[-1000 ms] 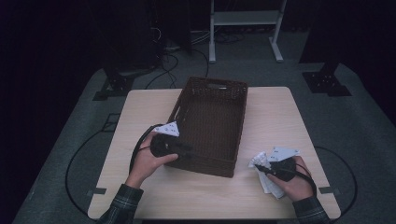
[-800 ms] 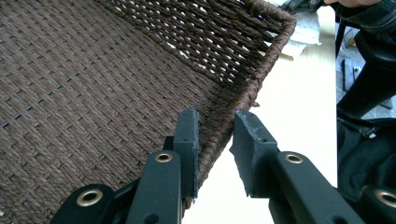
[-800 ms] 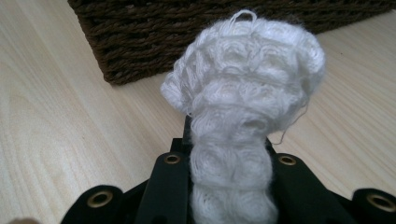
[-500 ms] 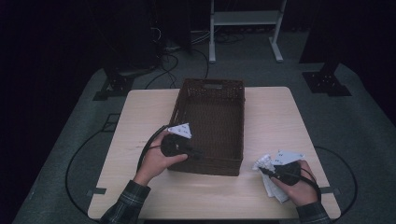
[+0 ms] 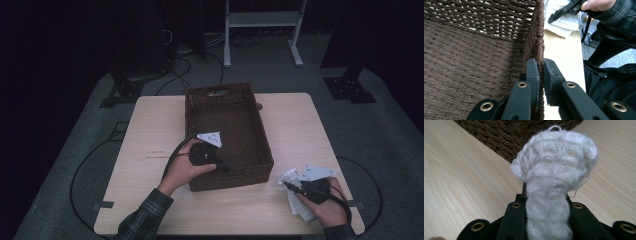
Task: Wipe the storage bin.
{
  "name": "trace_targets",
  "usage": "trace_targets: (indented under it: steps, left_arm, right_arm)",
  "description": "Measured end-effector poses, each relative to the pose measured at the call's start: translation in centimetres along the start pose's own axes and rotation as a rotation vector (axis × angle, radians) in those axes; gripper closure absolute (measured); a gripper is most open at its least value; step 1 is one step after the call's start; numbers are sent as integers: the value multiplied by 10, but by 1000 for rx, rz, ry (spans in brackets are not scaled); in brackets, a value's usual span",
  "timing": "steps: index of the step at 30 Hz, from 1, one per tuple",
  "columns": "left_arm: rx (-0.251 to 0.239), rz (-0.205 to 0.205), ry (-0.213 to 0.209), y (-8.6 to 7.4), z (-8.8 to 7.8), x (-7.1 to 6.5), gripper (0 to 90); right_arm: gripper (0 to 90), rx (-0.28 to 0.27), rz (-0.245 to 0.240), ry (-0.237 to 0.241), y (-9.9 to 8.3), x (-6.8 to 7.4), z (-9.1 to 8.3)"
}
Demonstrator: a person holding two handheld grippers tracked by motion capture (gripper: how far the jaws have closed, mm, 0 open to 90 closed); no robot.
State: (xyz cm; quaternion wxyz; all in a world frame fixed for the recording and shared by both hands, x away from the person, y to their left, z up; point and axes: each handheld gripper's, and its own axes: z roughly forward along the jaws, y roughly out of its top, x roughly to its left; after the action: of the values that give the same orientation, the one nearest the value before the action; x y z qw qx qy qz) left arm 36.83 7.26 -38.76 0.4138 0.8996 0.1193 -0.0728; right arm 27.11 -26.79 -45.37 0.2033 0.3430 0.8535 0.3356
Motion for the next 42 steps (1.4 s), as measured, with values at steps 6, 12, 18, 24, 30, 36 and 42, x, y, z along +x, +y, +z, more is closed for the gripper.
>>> trace_targets:
  steps: [6, 12, 18, 24, 30, 36, 42]
  left_arm:
    - [6, 6, 9, 1, 2, -2, 824]
    - [99, 65, 50, 18, 7, -9, 824]
    - [98, 77, 6, 28, 20, -8, 827]
    - [88, 103, -17, 39, 34, -8, 812]
    - [70, 139, -51, 48, 47, -5, 789]
    - [32, 173, -88, 49, 51, 0, 781]
    - [8, 192, -95, 47, 52, 1, 781]
  right_arm:
    - [757, -4, -9, 1, 1, 1, -2]
    - [756, -27, -38, 15, 8, 2, -2]
    - [756, -38, -58, 35, 11, -1, 0]
    - [756, -38, -60, 39, 12, -4, 2]
    - [756, -24, -24, 32, 5, -2, 1]
    - [756, -24, 21, 19, 0, 0, -3]
    - [756, -14, 43, 17, -4, 4, -4]
